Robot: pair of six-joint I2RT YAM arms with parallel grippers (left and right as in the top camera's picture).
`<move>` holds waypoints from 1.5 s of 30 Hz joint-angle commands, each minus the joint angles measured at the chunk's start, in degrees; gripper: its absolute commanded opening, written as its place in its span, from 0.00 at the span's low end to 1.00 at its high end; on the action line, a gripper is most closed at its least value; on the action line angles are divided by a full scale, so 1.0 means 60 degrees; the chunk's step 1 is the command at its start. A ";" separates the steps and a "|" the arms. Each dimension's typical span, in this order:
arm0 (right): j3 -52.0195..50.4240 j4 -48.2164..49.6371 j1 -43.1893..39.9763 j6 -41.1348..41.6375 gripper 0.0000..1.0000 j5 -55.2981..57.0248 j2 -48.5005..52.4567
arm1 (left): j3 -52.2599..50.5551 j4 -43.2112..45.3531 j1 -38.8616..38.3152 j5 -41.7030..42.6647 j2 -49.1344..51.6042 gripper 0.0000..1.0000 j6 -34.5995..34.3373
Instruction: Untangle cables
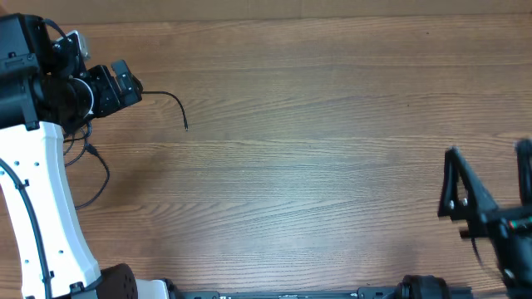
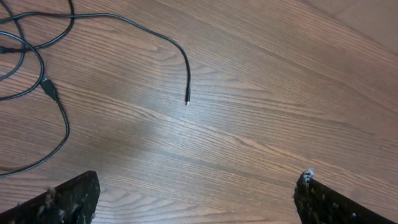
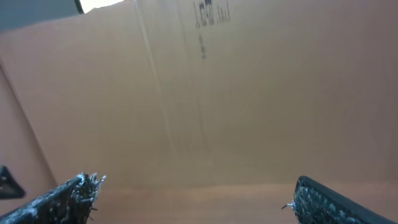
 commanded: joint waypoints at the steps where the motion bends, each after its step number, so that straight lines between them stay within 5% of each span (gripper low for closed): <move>1: -0.3406 0.2699 -0.0025 0.0772 1.00 0.0164 -0.1297 | 0.0073 0.0004 -0.0069 0.0055 0.0313 0.99 0.0142; 9: -0.8054 0.6870 0.0197 0.0958 1.00 0.0168 -0.3246 | 0.0073 0.0007 -0.0069 0.0055 0.0710 1.00 0.0142; 14: -0.9803 0.7810 0.0441 0.0958 1.00 0.0506 -0.4390 | 0.0073 0.0007 -0.0069 0.0055 0.0885 0.99 0.0142; 31: -1.1974 0.7428 0.0980 0.0969 1.00 0.1355 -0.4794 | 0.0073 0.0007 -0.0069 0.0055 0.0929 0.99 0.0142; 45: -1.1974 0.6237 0.0984 0.0965 1.00 0.1344 -0.4794 | 0.0073 0.0007 -0.0069 0.0055 0.0929 1.00 0.0142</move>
